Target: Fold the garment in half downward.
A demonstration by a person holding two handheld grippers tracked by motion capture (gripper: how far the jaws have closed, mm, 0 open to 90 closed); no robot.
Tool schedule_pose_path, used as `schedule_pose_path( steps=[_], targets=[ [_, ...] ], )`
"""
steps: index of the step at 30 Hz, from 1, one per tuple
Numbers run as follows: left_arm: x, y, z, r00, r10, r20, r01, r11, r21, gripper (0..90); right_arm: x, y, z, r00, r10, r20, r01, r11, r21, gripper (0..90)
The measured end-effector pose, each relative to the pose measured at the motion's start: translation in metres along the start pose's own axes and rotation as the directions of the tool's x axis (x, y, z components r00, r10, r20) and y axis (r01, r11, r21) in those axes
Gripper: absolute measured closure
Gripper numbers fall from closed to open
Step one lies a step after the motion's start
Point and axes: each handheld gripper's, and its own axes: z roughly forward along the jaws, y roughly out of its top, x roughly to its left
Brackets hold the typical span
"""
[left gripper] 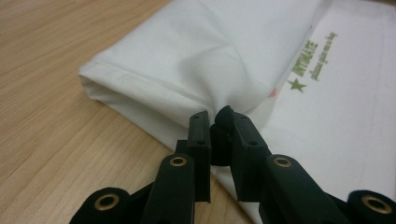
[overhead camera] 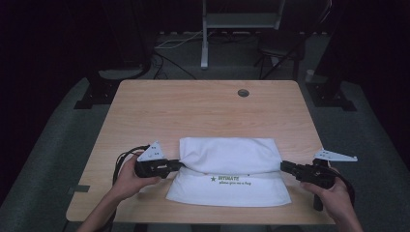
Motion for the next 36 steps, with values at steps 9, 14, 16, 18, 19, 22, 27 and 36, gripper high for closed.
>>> schedule_pose_path(
  steps=[9,14,16,18,19,22,27,36],
  targets=[
    [-0.009,-0.01,-0.005,0.9996,-0.007,0.029,0.007,0.9999,0.009,79.9,0.009,-0.01,-0.007,0.9998,-0.011,-0.014,0.011,1.0,0.02,80.6],
    [-0.007,-0.015,-0.004,0.9988,-0.028,0.039,0.028,0.9995,-0.013,77.1,0.005,-0.021,-0.005,0.9999,-0.009,0.013,0.008,0.998,0.058,79.4],
    [-0.007,-0.015,-0.003,0.9988,-0.038,0.031,0.04,0.9986,-0.036,70.3,0.004,-0.023,-0.005,0.9994,-0.016,0.032,0.013,0.998,0.068,77.5],
    [-0.008,-0.014,-0.003,0.9994,-0.034,0.006,0.034,0.9984,-0.046,61.2,0.004,-0.022,-0.005,0.997,-0.04,0.067,0.034,0.996,0.079,75.5],
    [-0.008,-0.014,-0.003,0.9993,-0.036,-0.001,0.036,0.9982,-0.048,57.4,0.005,-0.021,-0.005,0.9962,-0.046,0.073,0.041,0.996,0.078,74.0],
    [-0.011,-0.015,-0.003,0.9988,-0.027,-0.041,0.025,0.9988,-0.041,49.6,0.007,-0.018,-0.008,0.9899,-0.086,0.113,0.077,0.994,0.079,70.4],
    [-0.013,-0.018,-0.001,0.9965,-0.008,-0.083,0.008,0.9999,-0.006,42.7,0.011,-0.017,-0.005,0.9863,-0.119,0.115,0.109,0.99,0.09,62.8],
    [-0.017,-0.017,-0.008,0.9931,-0.003,-0.117,-0.001,0.9995,-0.032,43.9,0.011,-0.022,0.006,0.9858,-0.112,0.125,0.099,0.99,0.104,59.5]
  ],
)
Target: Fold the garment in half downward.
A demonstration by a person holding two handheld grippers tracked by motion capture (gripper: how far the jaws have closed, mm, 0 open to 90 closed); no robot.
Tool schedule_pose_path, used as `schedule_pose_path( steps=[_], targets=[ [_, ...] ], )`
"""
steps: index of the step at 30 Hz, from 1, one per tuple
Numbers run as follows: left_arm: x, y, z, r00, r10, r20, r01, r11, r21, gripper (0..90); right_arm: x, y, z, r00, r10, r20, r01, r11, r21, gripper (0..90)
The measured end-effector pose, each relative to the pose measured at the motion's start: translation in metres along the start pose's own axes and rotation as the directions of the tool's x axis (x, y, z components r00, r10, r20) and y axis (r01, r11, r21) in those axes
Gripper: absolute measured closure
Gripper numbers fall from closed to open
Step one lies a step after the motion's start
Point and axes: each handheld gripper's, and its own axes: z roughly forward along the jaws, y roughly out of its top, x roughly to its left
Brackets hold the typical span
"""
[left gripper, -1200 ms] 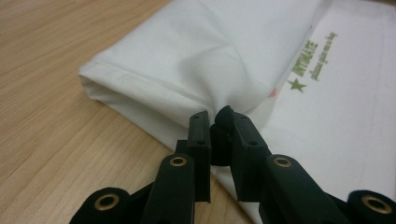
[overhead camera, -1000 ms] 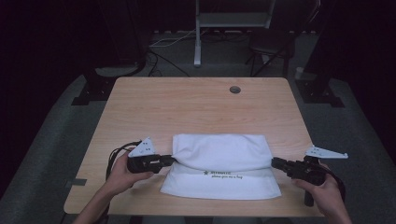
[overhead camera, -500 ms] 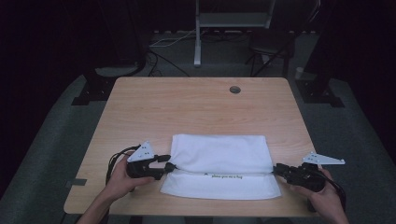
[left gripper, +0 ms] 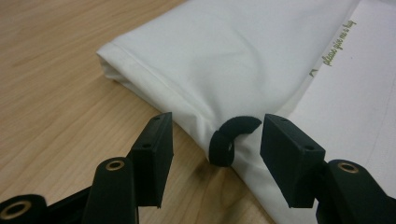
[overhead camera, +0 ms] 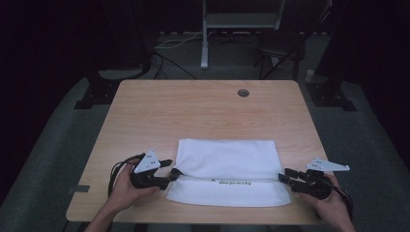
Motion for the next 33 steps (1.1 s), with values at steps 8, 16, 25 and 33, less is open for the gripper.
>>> schedule_pose_path(
  steps=[8,16,25,33],
  targets=[
    [-0.006,-0.001,-0.004,0.9993,0.037,0.002,-0.037,0.9992,-0.014,42.1,0.0,0.0,-0.002,0.9998,0.01,0.016,-0.009,1.0,-0.019,57.2],
    [-0.012,0.004,0.014,0.9908,0.135,0.008,-0.135,0.9896,0.049,55.7,0.002,0.0,0.002,0.9997,0.003,0.024,-0.003,1.0,0.0,57.8],
    [-0.005,0.005,0.018,0.9974,0.072,0.008,-0.073,0.9932,0.091,68.6,0.003,0.001,0.007,0.9999,-0.01,0.007,0.01,0.999,0.032,71.0],
    [-0.002,0.009,0.011,0.9993,0.028,0.023,-0.029,0.9978,0.059,78.8,0.003,0.004,0.002,0.9981,0.038,-0.049,-0.037,0.999,0.013,81.4]
  ],
)
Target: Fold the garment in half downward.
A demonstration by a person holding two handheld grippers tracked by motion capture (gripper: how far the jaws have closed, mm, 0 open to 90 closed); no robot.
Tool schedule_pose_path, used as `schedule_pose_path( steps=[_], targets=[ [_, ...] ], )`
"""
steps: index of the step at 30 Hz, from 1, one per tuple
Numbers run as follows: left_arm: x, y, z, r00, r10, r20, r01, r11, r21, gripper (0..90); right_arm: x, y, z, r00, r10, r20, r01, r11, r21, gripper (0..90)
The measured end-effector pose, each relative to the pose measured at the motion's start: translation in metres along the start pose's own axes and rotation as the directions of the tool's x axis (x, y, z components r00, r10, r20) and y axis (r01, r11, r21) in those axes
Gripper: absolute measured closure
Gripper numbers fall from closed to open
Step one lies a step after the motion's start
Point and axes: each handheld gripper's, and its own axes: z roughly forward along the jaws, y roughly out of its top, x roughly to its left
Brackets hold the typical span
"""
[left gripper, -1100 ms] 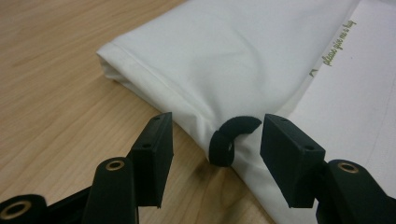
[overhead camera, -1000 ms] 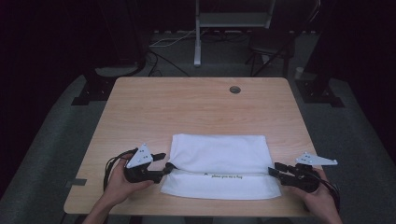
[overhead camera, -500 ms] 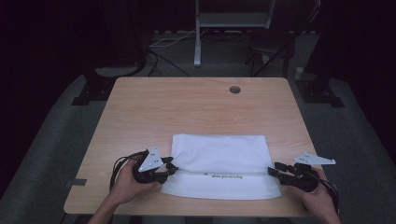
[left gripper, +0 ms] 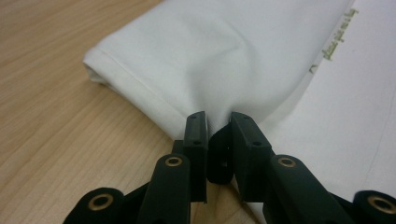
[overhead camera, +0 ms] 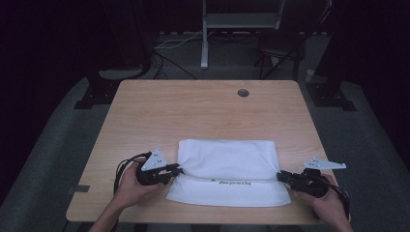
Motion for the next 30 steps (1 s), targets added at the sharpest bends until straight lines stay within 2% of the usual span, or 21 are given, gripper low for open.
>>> schedule_pose_path(
  steps=[8,12,14,15,16,18,23,30],
  targets=[
    [-0.003,0.005,-0.01,0.9998,0.019,0.009,-0.019,0.9994,-0.03,81.9,0.004,0.003,-0.013,0.9973,0.036,-0.063,-0.04,0.998,-0.051,81.6],
    [-0.003,0.009,-0.017,0.9998,0.016,0.009,-0.015,0.9984,-0.054,81.8,0.006,0.005,-0.02,0.9967,0.029,-0.076,-0.035,0.996,-0.076,81.4],
    [-0.001,0.01,-0.018,0.9998,0.016,0.009,-0.015,0.9986,-0.051,81.6,0.007,0.006,-0.02,0.998,0.004,-0.064,-0.008,0.997,-0.072,78.7],
    [-0.001,0.01,-0.017,0.9998,0.019,0.008,-0.018,0.9989,-0.043,81.5,0.008,0.007,-0.02,0.9991,-0.016,-0.039,0.013,0.998,-0.056,79.0],
    [-0.002,0.009,-0.016,0.9996,0.025,0.01,-0.025,0.9991,-0.035,81.5,0.008,0.007,-0.018,0.9995,-0.016,-0.027,0.014,0.999,-0.046,81.2],
    [-0.006,0.007,-0.014,0.9991,0.035,0.025,-0.034,0.9991,-0.024,81.5,0.008,0.004,-0.016,0.9987,-0.018,-0.047,0.016,0.999,-0.039,83.5],
    [-0.01,0.002,-0.016,0.9985,0.029,0.046,-0.028,0.9994,-0.018,81.5,0.006,-0.005,-0.015,0.9988,0.0,-0.049,-0.001,1.0,-0.019,84.3],
    [-0.013,0.0,-0.024,0.9978,0.023,0.063,-0.021,0.9993,-0.032,81.4,0.009,-0.01,-0.025,0.9964,0.017,-0.083,-0.021,0.999,-0.044,84.4]
  ],
)
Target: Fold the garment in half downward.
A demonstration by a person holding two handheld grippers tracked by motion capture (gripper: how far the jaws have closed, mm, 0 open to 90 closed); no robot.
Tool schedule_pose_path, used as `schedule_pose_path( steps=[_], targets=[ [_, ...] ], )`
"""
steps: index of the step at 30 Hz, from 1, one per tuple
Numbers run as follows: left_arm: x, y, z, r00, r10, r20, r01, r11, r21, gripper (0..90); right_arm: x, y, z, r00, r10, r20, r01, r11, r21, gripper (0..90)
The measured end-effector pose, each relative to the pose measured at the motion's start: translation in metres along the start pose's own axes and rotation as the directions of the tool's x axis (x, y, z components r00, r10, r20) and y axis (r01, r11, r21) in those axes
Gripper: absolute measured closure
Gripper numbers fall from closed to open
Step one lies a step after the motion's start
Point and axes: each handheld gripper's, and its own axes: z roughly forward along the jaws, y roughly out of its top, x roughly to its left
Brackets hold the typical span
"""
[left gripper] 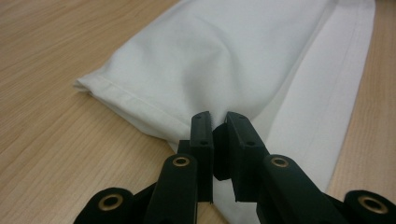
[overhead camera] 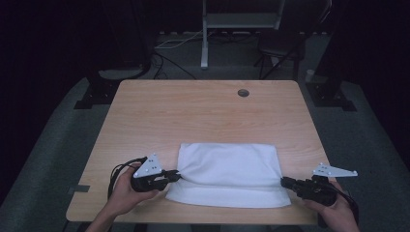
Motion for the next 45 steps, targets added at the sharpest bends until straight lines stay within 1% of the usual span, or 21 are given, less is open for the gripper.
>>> schedule_pose_path(
  steps=[3,5,10,13,17,20,24,31,32,35,38,40,41,45],
  targets=[
    [0.0,0.004,-0.005,1.0,-0.001,-0.007,0.001,0.9998,-0.022,81.4,0.005,0.003,-0.006,0.9999,-0.003,-0.016,0.003,1.0,-0.03,84.4],
    [0.0,0.006,-0.008,1.0,0.003,-0.004,-0.004,0.9995,-0.03,81.4,0.008,0.005,-0.01,0.9998,-0.014,-0.017,0.013,0.999,-0.033,84.4],
    [-0.007,0.003,-0.009,0.9998,0.009,0.017,-0.009,0.9999,-0.013,80.6,0.011,0.001,-0.014,0.9995,-0.023,-0.02,0.023,1.0,-0.021,84.3],
    [-0.012,-0.003,-0.009,0.9996,0.009,0.029,-0.009,0.9999,-0.005,80.6,0.01,-0.006,-0.016,0.9998,-0.012,-0.018,0.012,1.0,-0.012,84.3],
    [-0.017,-0.009,-0.01,0.9994,0.011,0.033,-0.011,0.9999,0.004,80.7,0.011,-0.012,-0.019,0.9998,-0.004,-0.019,0.004,1.0,-0.012,84.3],
    [-0.022,-0.011,-0.01,0.9993,0.021,0.031,-0.021,0.9998,0.005,80.7,0.013,-0.015,-0.019,0.9997,-0.005,-0.022,0.005,1.0,0.0,84.2],
    [-0.025,-0.012,-0.012,0.9993,0.022,0.03,-0.022,0.9998,-0.001,80.7,0.014,-0.016,-0.021,0.9997,-0.01,-0.022,0.01,1.0,-0.004,84.1],
    [-0.03,-0.007,-0.02,0.999,0.035,0.029,-0.034,0.9991,-0.025,80.7,0.02,-0.016,-0.03,0.9996,-0.02,-0.021,0.02,1.0,-0.009,83.7],
    [-0.03,-0.007,-0.021,0.9989,0.035,0.03,-0.034,0.999,-0.027,80.7,0.02,-0.016,-0.031,0.9996,-0.02,-0.019,0.02,1.0,-0.006,83.7],
    [-0.033,-0.01,-0.019,0.9987,0.035,0.036,-0.035,0.9993,-0.013,80.7,0.018,-0.02,-0.03,0.9997,-0.014,-0.019,0.015,1.0,0.007,83.5],
    [-0.034,-0.018,-0.016,0.9989,0.02,0.042,-0.02,0.9998,-0.002,80.7,0.017,-0.025,-0.029,0.9998,-0.006,-0.02,0.007,1.0,0.017,83.3],
    [-0.035,-0.021,-0.015,0.9989,0.009,0.046,-0.009,1.0,-0.002,80.7,0.017,-0.027,-0.029,0.9998,-0.003,-0.019,0.003,1.0,0.019,83.2],
    [-0.036,-0.023,-0.014,0.9988,0.012,0.048,-0.012,0.9999,0.0,80.7,0.017,-0.028,-0.029,0.9998,0.0,-0.018,0.001,1.0,0.021,83.2],
    [-0.037,-0.025,-0.013,0.9987,0.004,0.051,-0.004,1.0,-0.001,80.5,0.016,-0.029,-0.028,0.9999,-0.007,-0.007,0.007,0.999,0.032,82.9]
  ],
)
